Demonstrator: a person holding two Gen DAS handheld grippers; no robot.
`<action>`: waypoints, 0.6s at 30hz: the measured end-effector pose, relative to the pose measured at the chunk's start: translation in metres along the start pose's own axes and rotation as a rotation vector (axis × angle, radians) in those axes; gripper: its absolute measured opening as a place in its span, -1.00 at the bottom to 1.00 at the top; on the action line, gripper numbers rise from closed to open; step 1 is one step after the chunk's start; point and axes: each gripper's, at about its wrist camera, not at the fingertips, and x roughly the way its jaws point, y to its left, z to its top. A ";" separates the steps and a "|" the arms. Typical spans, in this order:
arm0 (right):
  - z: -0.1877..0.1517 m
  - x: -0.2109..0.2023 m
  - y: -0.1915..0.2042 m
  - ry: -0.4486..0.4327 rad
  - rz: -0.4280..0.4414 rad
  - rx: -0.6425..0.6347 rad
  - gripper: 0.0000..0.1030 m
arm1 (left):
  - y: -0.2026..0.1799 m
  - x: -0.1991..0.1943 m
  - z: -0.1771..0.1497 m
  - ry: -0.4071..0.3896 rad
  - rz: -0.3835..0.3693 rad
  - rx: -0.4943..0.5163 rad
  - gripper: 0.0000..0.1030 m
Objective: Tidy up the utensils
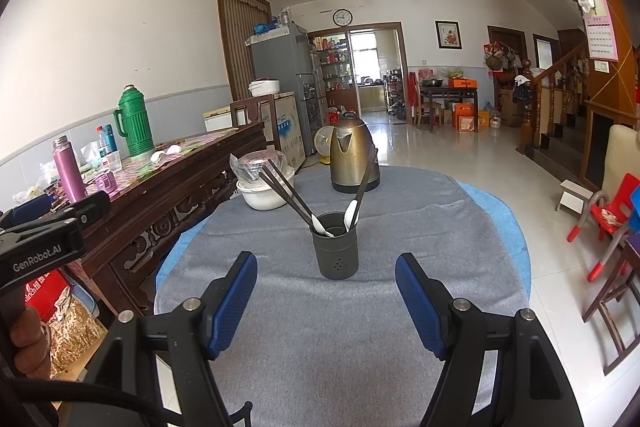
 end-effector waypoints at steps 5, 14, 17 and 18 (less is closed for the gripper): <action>0.001 -0.001 0.001 -0.002 0.000 -0.006 0.45 | 0.001 0.000 0.000 0.001 0.001 0.001 1.00; 0.002 -0.003 0.002 -0.007 -0.004 -0.009 0.45 | 0.004 0.000 -0.001 0.004 0.006 -0.001 1.00; 0.002 -0.003 0.002 -0.005 -0.007 -0.014 0.45 | 0.006 0.001 -0.001 0.008 0.008 -0.002 1.00; 0.002 -0.002 0.002 -0.001 -0.008 -0.014 0.45 | 0.006 0.002 -0.002 0.009 0.009 -0.001 1.00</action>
